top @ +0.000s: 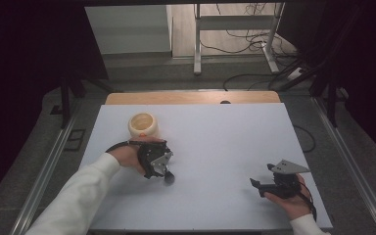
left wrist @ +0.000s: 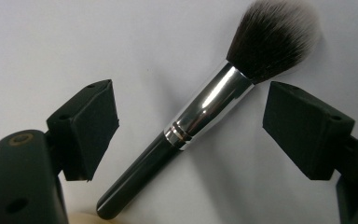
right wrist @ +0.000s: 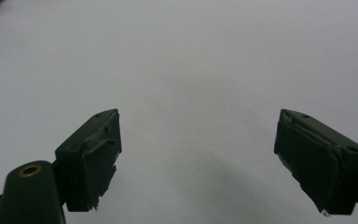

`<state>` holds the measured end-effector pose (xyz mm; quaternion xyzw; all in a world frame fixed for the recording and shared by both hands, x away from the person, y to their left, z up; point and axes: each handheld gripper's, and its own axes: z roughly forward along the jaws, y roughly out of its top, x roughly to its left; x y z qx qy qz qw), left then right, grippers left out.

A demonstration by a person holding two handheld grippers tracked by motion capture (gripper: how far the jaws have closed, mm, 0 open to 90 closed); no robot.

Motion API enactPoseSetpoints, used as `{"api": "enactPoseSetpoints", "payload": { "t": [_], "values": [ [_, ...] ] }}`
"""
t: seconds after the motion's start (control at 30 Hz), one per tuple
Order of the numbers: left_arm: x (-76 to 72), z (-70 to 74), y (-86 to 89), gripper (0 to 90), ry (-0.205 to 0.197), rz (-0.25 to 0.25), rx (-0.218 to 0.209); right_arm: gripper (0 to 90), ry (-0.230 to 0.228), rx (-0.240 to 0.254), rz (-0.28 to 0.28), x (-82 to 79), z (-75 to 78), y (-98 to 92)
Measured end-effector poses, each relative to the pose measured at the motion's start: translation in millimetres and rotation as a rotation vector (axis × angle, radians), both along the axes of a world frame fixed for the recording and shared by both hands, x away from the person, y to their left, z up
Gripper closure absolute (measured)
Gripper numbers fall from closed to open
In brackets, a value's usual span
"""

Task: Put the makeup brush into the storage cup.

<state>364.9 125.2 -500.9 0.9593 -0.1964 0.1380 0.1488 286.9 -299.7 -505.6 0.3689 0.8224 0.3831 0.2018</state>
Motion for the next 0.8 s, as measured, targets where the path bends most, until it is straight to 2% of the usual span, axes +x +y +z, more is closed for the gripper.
{"api": "enactPoseSetpoints", "payload": {
  "t": [0.2, 0.33, 0.8],
  "values": [
    [2.4, -4.2, -0.4, 23.0, 0.027, -0.002, 0.027, 15.5, 0.000, 0.000, 0.000, 0.0, -0.1, -0.2],
    [3.0, -5.2, -0.2, 25.2, 0.028, -0.015, 0.039, 15.6, 0.001, 0.001, -0.001, 0.0, -0.1, -0.3],
    [7.5, -3.8, -2.2, 33.3, 0.060, -0.046, 0.056, 15.8, 0.002, 0.002, -0.001, -0.1, 0.1, -0.2]
  ]
}}
